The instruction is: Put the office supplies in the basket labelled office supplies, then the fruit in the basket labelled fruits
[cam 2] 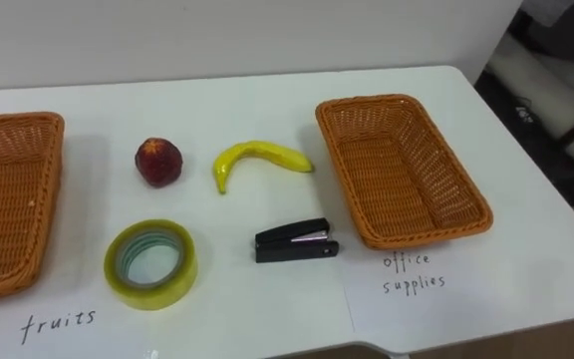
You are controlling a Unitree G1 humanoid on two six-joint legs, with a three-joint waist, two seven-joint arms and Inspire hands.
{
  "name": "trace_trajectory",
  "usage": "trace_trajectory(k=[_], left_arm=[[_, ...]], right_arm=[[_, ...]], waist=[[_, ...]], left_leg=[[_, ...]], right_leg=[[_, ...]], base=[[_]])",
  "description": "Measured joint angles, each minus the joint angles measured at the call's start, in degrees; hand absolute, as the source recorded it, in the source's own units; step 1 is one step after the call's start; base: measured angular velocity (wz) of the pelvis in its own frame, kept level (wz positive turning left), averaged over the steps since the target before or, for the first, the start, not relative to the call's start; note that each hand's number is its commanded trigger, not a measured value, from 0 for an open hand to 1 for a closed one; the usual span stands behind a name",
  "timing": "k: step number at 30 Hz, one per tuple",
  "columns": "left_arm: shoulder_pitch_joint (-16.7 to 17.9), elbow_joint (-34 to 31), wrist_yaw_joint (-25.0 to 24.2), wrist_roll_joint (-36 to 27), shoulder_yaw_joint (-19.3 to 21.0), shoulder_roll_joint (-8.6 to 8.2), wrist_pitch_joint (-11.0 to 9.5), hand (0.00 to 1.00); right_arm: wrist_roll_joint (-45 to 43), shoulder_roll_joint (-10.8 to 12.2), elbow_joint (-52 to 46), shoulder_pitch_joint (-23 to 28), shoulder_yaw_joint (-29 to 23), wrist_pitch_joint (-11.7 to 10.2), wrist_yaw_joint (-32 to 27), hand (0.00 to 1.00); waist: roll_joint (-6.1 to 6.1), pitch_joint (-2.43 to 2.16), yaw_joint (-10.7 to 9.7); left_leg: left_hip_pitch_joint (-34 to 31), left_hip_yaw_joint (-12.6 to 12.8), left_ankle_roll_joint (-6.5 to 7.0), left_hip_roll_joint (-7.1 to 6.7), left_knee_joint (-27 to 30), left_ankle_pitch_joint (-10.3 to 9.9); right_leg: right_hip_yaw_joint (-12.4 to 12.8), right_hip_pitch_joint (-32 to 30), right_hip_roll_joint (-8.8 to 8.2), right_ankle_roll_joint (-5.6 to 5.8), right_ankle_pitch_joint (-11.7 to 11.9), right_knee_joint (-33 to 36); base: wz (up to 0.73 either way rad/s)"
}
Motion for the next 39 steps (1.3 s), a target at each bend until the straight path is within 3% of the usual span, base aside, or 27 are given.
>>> trace_trajectory(k=[8, 14, 19, 26, 30, 32, 34, 39], left_arm=[[0.0, 0.0, -0.1, 1.2, -1.1, 0.00, -0.1, 0.00], [-0.1, 0.8, -0.3, 1.8, -1.1, 0.01, -0.2, 0.00], [-0.8, 3.5, -0.2, 2.8, -2.2, 0.09, -0.2, 0.00], [-1.7, 4.5, -0.3, 8.1, -3.5, -0.20, -0.1, 0.00], [-2.6, 4.5, -1.0, 8.3, -3.4, -0.26, -0.1, 0.00], [-2.6, 4.5, -1.1, 8.3, -3.4, -0.25, -0.1, 0.00], [-2.7, 4.5, -1.2, 8.3, -3.4, -0.23, -0.1, 0.00], [-3.9, 4.5, -2.8, 8.3, -4.1, -0.17, -0.1, 0.00]], right_arm=[[-9.8, -0.4, -9.6, -3.8, 1.4, -0.4, -0.5, 0.00], [-19.9, -1.5, -15.8, -6.5, 3.4, -1.1, 0.3, 0.00], [-21.9, -2.5, -18.2, -9.6, 6.8, -1.1, 2.6, 0.00], [-26.5, -5.1, -22.0, -12.1, 12.9, -1.0, 10.6, 0.00], [-33.0, -5.1, -24.4, -14.1, 14.6, -0.3, 14.4, 0.00], [-38.0, -5.1, -24.9, -15.7, 16.2, -0.3, 16.7, 0.00], [-40.2, -5.3, -24.9, -16.1, 17.8, -0.3, 18.7, 0.00], [-43.5, -5.8, -24.9, -16.2, 20.9, 0.3, 27.2, 0.00]], waist=[[0.12, 0.05, 0.1], [0.57, 0.18, 1.6], [0.33, 0.03, 2.4], [-0.19, 0.18, 3.7], [-0.50, 0.33, 4.6], [-0.80, 0.19, 4.9], [-1.14, 0.47, 5.1], [-1.46, 0.41, 6.3]], left_leg=[[-0.5, -0.3, -0.01, 0.03, 0.0, 0.0], [-0.6, -0.2, -0.02, 0.11, 0.1, 0.0], [-0.7, -0.3, -0.02, 0.10, 0.1, 0.0], [-0.9, -1.7, -0.03, 0.06, 0.6, 0.0], [-1.0, -1.8, -0.04, 0.10, 0.9, 0.0], [-1.0, -2.1, -0.05, 0.13, 1.1, 0.0], [-1.1, -2.2, -0.06, 0.16, 1.3, 0.0], [-1.3, -2.6, -0.03, 0.22, 1.6, 0.0]], right_leg=[[-0.9, -0.1, -0.09, 0.01, 0.0, 0.0], [-0.9, -0.1, -0.02, 0.00, 0.0, 0.1], [-0.8, 0.0, 0.03, -0.05, 0.1, 0.3], [-2.0, 0.7, -0.24, -0.05, 0.1, 0.0], [-2.6, 0.9, -0.29, -0.07, 0.1, -0.2], [-2.7, 1.1, -0.28, -0.11, 0.1, -0.2], [-2.7, 1.1, -0.28, -0.17, 0.2, -0.2], [-3.2, 1.3, -0.37, -0.09, 0.6, -0.3]], base=[[0.02], [0.00], [0.00], [0.08], [0.08], [0.00], [0.02], [0.04]])
